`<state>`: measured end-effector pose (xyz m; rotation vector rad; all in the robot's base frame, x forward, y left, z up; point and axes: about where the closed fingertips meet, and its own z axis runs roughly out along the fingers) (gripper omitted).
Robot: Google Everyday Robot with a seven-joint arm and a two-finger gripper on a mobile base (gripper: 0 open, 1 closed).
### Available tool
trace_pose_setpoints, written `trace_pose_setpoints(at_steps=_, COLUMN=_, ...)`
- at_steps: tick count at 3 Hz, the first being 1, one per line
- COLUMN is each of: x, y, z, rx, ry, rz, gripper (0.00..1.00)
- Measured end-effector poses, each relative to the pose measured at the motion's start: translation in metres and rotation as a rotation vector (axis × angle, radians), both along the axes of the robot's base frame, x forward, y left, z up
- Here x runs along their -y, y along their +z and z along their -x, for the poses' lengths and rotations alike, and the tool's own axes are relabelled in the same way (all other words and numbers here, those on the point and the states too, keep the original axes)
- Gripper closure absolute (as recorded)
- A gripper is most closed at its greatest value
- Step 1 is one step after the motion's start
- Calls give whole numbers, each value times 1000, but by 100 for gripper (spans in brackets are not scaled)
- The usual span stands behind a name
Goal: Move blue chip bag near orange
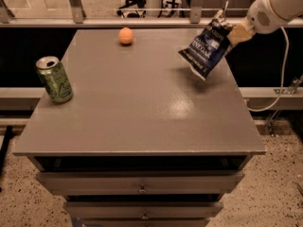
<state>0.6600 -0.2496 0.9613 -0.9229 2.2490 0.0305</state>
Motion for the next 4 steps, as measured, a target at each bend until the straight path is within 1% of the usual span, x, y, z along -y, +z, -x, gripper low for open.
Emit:
trace_pose_setpoints(at_steps=1, x=-3, y=14, z=-49, rx=63, ry=-91, rz=-49, gripper=100)
trace_pose_setpoints(at_steps=2, x=-17, y=12, z=-97, rx=113, ry=-191, rz=-92, gripper=100)
trace_pose_setpoints(at_steps=3, x=-37, y=3, z=-153, rx=154, ry=-327, rz=-158, gripper=100)
trace_pose_setpoints(at_steps=4, x=-51, y=-4, z=-186, rx=176, ry=-414, rz=-203, gripper=100)
